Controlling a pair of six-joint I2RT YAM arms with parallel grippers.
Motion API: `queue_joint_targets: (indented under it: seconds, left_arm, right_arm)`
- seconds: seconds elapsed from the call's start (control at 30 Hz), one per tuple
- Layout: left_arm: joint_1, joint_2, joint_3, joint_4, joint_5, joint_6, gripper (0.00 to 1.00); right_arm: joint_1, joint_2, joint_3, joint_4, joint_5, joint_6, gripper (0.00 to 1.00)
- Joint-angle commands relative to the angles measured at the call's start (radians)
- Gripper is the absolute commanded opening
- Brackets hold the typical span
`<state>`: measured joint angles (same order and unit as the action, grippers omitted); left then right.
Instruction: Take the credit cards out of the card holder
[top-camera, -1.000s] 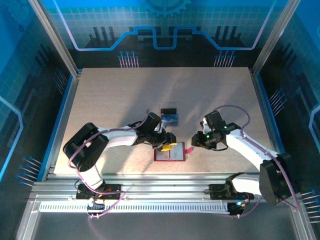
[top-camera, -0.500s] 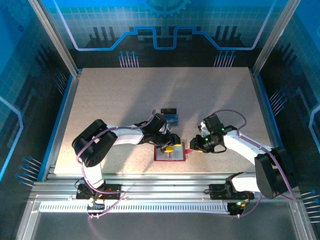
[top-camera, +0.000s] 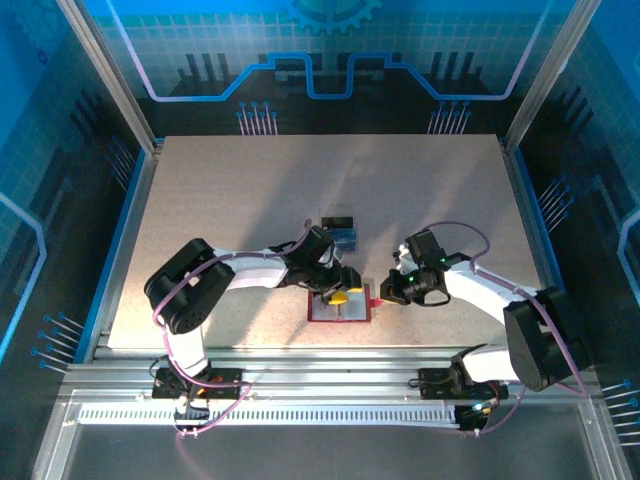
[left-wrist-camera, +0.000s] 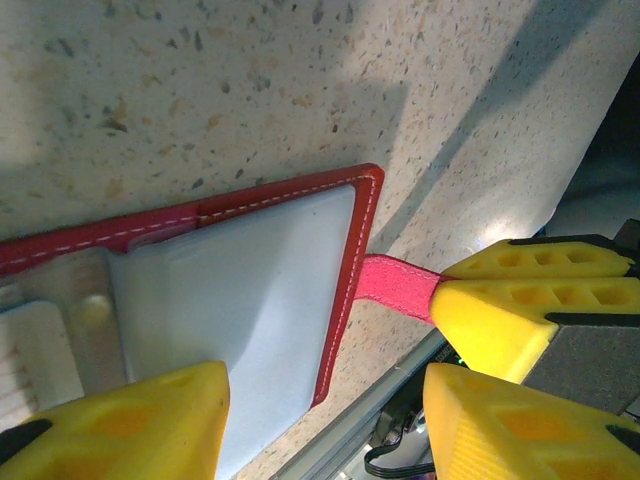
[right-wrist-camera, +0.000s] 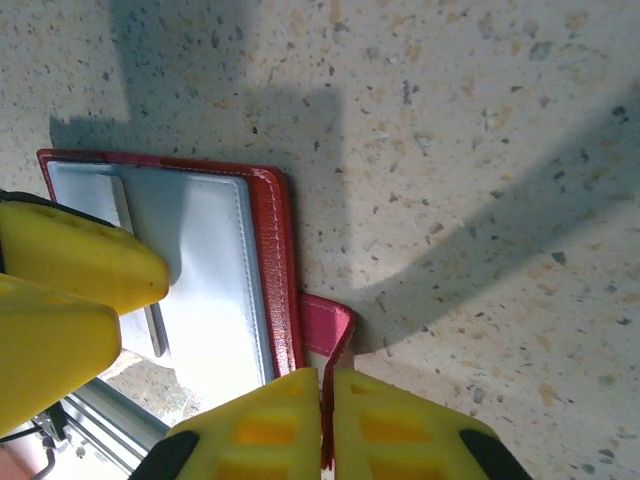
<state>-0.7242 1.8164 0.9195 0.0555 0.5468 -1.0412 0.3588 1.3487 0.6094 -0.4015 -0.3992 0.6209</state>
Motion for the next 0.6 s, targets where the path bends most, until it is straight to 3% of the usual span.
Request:
queue_joint_targets:
  seconds: [0.0, 0.57]
  left_arm:
    - [0.019, -0.057, 0.006, -0.047, -0.003, 0.025, 0.54]
    - [0.140, -0.245, -0.103, -0.205, -0.068, 0.129, 0.54]
  right_arm:
    - [-0.001, 0.014, -0.003, 0.029, -0.032, 0.012, 0.07]
    - [0.078, 0.067, 0.023, 0.073, -0.026, 0.058, 0.08]
